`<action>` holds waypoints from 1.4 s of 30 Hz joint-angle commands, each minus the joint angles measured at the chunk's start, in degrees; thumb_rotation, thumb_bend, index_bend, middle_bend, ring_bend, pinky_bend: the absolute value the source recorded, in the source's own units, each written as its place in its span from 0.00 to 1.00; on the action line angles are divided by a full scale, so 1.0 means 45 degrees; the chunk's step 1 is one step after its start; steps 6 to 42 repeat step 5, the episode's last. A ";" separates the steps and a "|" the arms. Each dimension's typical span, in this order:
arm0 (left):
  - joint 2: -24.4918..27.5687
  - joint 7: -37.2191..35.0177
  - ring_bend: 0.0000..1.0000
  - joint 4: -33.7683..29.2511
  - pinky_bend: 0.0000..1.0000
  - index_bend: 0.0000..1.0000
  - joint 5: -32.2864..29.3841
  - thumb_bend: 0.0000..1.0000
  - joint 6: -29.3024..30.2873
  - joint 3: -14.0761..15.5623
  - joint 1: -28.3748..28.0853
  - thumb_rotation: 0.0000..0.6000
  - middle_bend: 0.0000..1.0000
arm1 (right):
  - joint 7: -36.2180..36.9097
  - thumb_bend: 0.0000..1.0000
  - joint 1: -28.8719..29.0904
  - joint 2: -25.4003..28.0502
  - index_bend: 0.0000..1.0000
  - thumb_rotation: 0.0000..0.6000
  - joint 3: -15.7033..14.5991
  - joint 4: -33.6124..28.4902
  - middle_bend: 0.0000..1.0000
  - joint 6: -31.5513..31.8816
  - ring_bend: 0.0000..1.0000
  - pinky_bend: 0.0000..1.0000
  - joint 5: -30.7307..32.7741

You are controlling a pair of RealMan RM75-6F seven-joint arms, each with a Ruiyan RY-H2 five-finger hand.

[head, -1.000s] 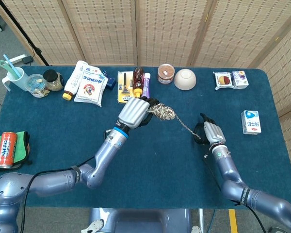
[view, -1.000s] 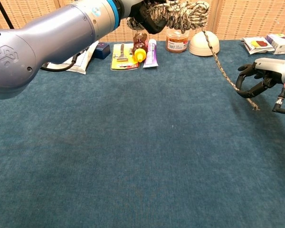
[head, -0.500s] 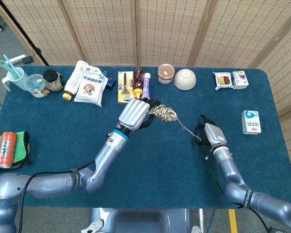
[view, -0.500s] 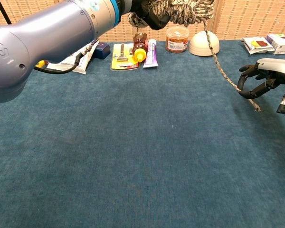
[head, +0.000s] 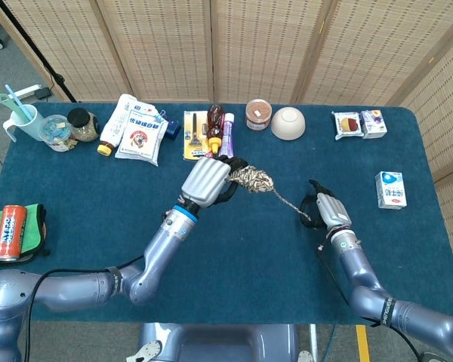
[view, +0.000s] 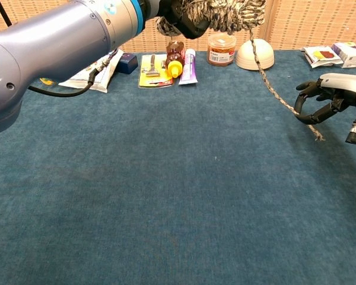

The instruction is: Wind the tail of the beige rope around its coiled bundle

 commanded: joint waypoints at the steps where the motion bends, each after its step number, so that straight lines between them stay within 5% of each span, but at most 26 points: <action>1: -0.0006 -0.0127 0.40 0.0003 0.58 0.57 0.0081 0.55 0.0000 0.0111 0.0085 1.00 0.45 | 0.0060 0.61 -0.0012 0.0011 0.72 1.00 0.0020 -0.0034 0.00 -0.0066 0.00 0.00 -0.0018; 42: 0.0025 -0.0338 0.40 0.0042 0.58 0.57 0.0226 0.55 0.0030 0.0217 0.0211 1.00 0.45 | 0.0056 0.61 -0.0021 0.0006 0.72 1.00 0.0006 -0.0089 0.00 -0.0044 0.00 0.00 -0.0132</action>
